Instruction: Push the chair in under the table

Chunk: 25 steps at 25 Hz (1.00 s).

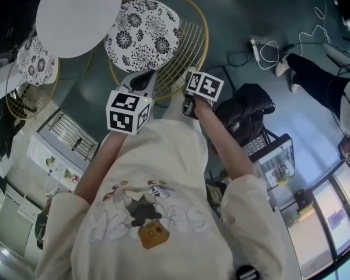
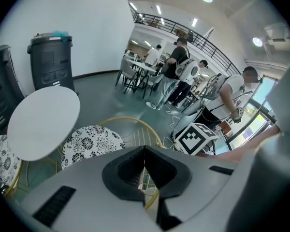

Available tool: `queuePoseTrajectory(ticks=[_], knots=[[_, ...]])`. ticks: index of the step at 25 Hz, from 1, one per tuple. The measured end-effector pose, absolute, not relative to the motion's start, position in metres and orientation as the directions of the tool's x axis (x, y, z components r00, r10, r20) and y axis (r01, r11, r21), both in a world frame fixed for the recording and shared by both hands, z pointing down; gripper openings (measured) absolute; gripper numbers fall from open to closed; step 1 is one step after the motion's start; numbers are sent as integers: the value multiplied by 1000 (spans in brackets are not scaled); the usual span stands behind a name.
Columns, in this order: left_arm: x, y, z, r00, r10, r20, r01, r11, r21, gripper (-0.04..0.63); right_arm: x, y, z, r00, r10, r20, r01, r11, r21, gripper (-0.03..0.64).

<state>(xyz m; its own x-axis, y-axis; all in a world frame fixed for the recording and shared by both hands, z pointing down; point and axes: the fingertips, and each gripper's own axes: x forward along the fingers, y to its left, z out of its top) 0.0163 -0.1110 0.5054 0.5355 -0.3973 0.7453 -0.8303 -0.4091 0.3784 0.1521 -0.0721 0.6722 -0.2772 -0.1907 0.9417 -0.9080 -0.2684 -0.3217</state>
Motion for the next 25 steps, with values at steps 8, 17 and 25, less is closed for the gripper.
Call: queuePoseTrajectory(ticks=[8,17,25], knots=[[35,-101,491,521,-428,739,-839,-418,349,9,176,-81,650,-292,-259,921,-892,-274,-360,84],[69,-77,483,485,-460,744,-868,-358,344,9,189,-84,599,-345,-364,865,-924,-29,-381,84],[78,-42,459,499,-500,708,-861,-378,340,9,165,-60,535,-427,-507,749,-900,159,-406,62]])
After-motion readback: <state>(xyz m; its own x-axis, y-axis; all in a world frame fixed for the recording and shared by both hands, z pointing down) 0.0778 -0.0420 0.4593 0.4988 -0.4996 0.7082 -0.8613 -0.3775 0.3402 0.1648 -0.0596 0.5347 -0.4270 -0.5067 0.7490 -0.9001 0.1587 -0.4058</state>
